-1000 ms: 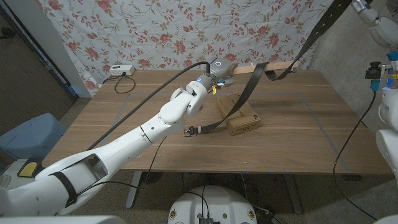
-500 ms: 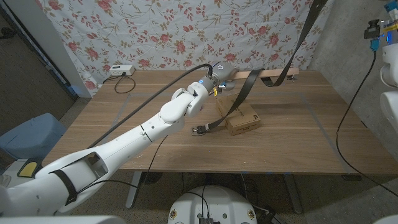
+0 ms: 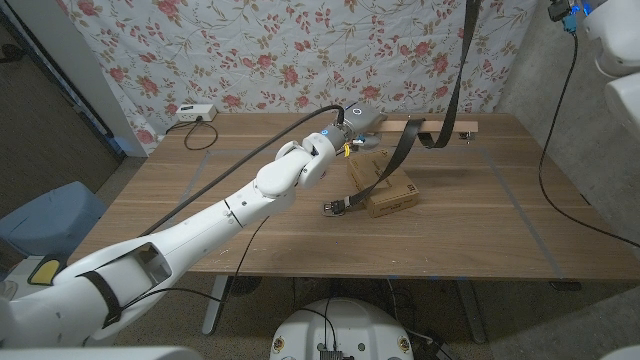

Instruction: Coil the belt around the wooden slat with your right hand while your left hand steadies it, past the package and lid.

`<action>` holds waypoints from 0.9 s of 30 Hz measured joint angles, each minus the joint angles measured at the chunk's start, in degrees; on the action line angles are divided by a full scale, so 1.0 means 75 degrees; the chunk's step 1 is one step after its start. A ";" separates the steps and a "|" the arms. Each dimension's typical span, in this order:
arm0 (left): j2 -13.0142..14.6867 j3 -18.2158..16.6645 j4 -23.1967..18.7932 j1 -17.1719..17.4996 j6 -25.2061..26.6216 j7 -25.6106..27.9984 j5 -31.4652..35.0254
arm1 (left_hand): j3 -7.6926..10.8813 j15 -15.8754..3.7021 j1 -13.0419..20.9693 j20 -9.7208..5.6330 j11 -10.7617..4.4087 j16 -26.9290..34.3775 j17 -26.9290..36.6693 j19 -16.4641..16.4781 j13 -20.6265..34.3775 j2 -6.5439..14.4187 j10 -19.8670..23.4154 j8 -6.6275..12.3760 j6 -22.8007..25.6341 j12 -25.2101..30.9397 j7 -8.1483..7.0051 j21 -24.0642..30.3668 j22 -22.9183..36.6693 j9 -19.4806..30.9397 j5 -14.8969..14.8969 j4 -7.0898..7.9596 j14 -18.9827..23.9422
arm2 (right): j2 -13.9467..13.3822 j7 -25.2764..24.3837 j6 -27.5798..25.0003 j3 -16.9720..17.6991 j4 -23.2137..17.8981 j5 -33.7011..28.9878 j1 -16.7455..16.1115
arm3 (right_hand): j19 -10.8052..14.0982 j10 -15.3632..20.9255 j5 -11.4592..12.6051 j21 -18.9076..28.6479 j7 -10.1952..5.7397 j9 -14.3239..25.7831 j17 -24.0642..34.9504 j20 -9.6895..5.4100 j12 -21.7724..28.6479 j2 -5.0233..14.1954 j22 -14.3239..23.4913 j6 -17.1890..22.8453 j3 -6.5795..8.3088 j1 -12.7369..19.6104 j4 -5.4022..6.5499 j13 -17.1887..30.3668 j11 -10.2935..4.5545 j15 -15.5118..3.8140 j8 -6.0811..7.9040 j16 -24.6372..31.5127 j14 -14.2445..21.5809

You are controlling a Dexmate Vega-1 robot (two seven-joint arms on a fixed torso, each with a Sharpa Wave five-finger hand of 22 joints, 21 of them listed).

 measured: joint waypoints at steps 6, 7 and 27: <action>0.0091 -0.0075 -0.0201 0.0162 -0.0103 0.0169 0.0001 | 0.0000 0.0000 -0.0008 0.0000 0.0001 -0.0001 -0.0001 0.0000 -0.0088 0.0008 0.0000 0.0024 -0.0002 0.0007 0.0000 0.0000 -0.0012 -0.0021 0.0000 0.0000 0.0000 | -0.0018 0.0590 -0.0962 -0.1492 0.0927 -0.0184 0.1406 | 0.0000 -0.0001 0.0000 0.0000 -0.0001 0.0000 -0.0035 0.0000 -0.0045 0.0004 -0.0066 0.0000 -0.0064 0.0004 0.0001 0.0031 0.0001 0.0000 0.0000 -0.0056 0.0000; 0.0100 -0.0087 -0.0222 0.0183 -0.0106 0.0186 0.0001 | 0.0000 0.0000 -0.0008 0.0000 0.0001 0.0000 -0.0001 0.0000 -0.0085 0.0008 0.0000 0.0031 -0.0002 0.0007 0.0000 0.0000 -0.0017 -0.0021 0.0000 0.0000 0.0000 | 0.0027 0.0636 -0.0986 -0.1652 0.1060 -0.0208 0.1575 | 0.0000 -0.0001 0.0000 0.0000 -0.0001 0.0000 -0.0035 0.0000 -0.0045 0.0024 -0.0066 0.0000 -0.0064 0.0024 0.0001 0.0035 0.0001 0.0000 0.0001 -0.0056 0.0000; 0.0315 -0.0507 -0.0715 0.0738 -0.0114 0.0894 0.0135 | 0.0000 0.0000 -0.0009 0.0000 0.0004 0.0000 0.0034 0.0000 -0.0044 0.0007 -0.0002 0.0113 -0.0031 0.0006 -0.0002 0.0000 -0.0014 -0.0021 -0.0001 0.0000 0.0000 | 0.2156 0.1899 0.0203 -0.4798 0.5914 -0.0938 0.5062 | 0.0001 -0.0004 -0.0002 0.0000 0.0013 0.0000 -0.0106 0.0000 -0.0076 0.0103 -0.0204 0.0017 -0.0139 0.0104 0.0031 0.0072 0.0058 0.0000 0.0001 -0.0202 -0.0001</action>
